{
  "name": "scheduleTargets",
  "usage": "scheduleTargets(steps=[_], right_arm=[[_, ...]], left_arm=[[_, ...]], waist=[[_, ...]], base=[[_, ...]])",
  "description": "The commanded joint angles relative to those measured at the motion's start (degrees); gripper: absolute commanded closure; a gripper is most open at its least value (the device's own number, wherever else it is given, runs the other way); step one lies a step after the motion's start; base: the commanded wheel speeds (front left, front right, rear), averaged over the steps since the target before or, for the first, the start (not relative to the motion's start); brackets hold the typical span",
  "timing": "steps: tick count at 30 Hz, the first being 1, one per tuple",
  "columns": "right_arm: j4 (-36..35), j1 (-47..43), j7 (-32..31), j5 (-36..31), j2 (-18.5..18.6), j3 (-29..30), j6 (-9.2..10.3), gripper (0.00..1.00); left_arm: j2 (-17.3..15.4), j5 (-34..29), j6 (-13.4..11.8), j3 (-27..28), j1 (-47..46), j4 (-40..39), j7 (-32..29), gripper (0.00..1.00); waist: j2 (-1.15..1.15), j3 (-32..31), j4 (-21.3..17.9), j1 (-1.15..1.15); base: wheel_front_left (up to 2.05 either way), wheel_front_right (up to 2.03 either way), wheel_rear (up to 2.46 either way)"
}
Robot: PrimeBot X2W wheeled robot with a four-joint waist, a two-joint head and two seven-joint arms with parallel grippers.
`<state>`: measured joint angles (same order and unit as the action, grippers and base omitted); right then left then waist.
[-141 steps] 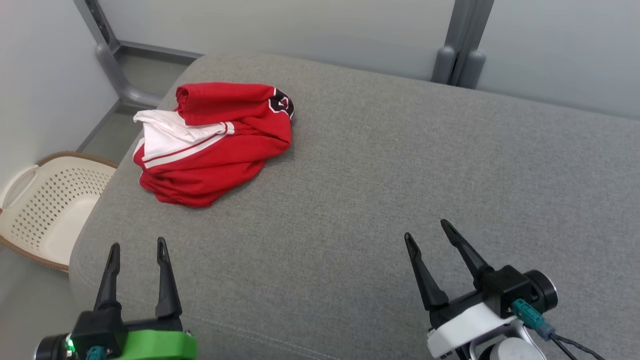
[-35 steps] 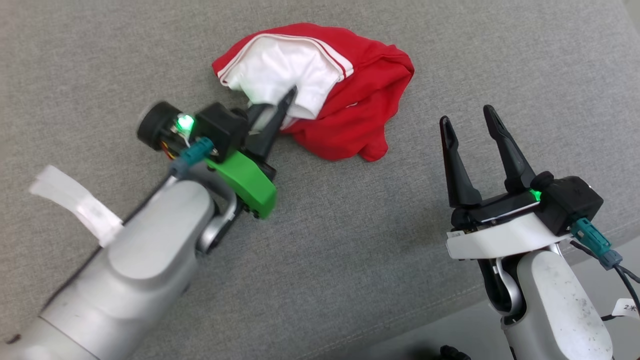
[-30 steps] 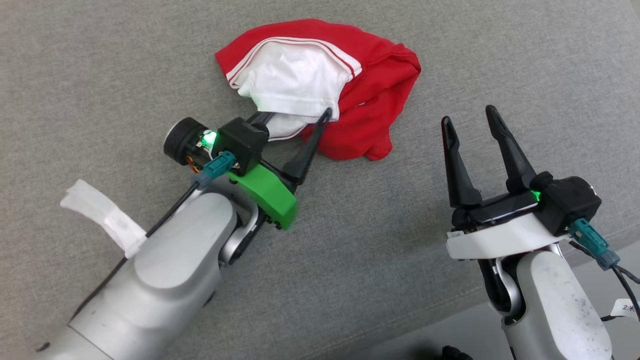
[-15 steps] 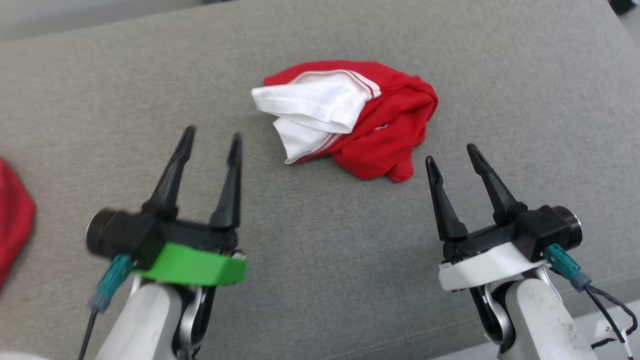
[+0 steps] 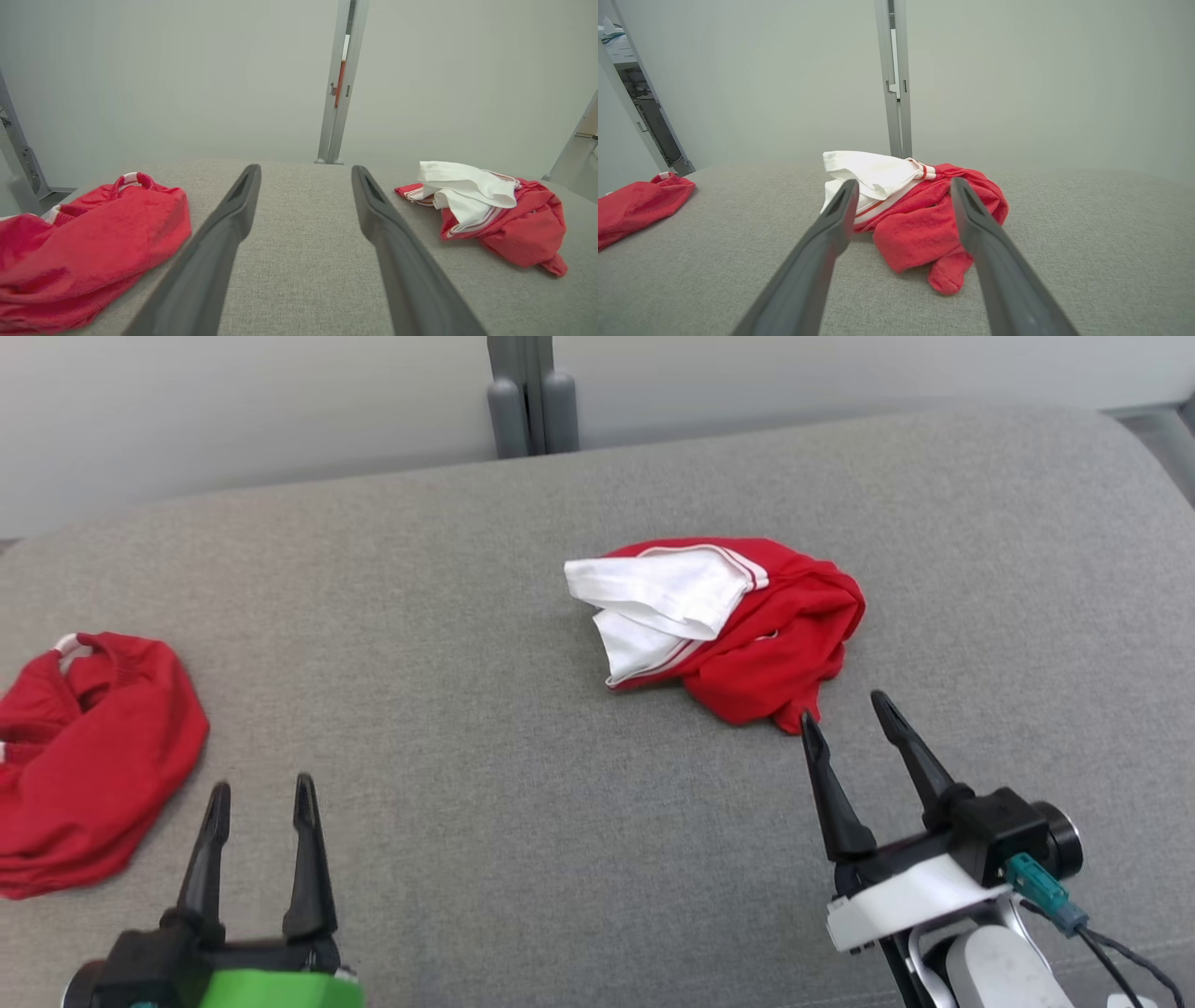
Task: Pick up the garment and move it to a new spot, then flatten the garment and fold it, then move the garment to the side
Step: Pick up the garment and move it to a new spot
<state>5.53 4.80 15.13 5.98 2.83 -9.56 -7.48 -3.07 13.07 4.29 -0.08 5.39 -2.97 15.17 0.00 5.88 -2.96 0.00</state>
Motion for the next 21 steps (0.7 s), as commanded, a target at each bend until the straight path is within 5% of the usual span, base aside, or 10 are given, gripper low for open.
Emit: scheduleTargets(steps=[1, 21], right_arm=[[0.28, -1.22, 0.03, -0.55, 0.1, 0.22, -0.03, 0.0], [2.14, -4.85, 0.03, 0.21, 0.09, -0.05, -0.03, 0.0]], left_arm=[[0.06, -1.29, 0.45, 0.48, 1.73, 0.49, -0.03, 0.0], [0.17, -1.86, 1.58, 0.46, 4.98, 5.2, -0.02, 0.0]], waist=[[0.0, -2.8, 1.37, 0.0], [0.0, -5.86, 1.04, 0.0]], base=[[0.0, 0.0, 0.0], [0.0, 0.0, 0.0]])
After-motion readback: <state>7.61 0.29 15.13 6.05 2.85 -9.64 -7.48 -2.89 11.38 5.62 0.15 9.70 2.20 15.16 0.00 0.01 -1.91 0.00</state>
